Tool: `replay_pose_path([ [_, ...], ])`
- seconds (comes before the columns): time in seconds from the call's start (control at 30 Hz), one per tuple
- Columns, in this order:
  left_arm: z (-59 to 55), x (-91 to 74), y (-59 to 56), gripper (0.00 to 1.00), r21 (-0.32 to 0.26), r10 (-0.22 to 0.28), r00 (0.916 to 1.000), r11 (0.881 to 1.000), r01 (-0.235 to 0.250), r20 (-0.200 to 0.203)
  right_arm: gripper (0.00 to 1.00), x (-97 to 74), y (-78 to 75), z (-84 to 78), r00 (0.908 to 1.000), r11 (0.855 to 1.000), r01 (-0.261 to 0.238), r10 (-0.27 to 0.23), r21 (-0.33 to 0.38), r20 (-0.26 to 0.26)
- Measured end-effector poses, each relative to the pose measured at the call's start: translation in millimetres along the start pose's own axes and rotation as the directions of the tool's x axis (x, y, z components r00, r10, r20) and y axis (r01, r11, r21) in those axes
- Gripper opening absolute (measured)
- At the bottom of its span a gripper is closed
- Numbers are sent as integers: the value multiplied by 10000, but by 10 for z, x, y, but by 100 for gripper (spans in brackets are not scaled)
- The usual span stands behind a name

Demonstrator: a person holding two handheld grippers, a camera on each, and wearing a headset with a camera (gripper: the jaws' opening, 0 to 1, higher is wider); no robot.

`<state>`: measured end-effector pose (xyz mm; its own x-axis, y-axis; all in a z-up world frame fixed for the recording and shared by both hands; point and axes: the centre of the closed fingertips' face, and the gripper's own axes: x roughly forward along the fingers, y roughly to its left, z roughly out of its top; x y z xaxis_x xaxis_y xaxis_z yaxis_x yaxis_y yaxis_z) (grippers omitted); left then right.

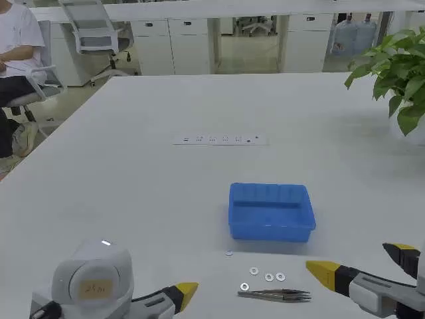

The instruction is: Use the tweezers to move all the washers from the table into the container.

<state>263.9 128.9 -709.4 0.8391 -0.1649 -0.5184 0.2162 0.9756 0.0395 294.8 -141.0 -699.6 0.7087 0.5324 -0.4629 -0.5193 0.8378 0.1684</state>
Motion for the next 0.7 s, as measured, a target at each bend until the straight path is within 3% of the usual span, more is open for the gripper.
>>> replay_pose_path([
  [0.2, -2, -14, 10, 95, 86, -10, 10000, 10000, 11, -70, 88, -4, -17, -14, 10000, 10000, 45, -45, -46, -71],
  [0.3, -20, -17, 12, 95, 96, -31, 9999, 9999, 32, -129, 89, -31, 9, 56, 9996, 9980, -191, 177, 606, 235],
  [0.7, -46, -13, 3, 95, 146, -127, 9996, 9998, 130, -264, 88, -18, 14, 31, 10000, 9995, -78, 78, 291, 9],
])
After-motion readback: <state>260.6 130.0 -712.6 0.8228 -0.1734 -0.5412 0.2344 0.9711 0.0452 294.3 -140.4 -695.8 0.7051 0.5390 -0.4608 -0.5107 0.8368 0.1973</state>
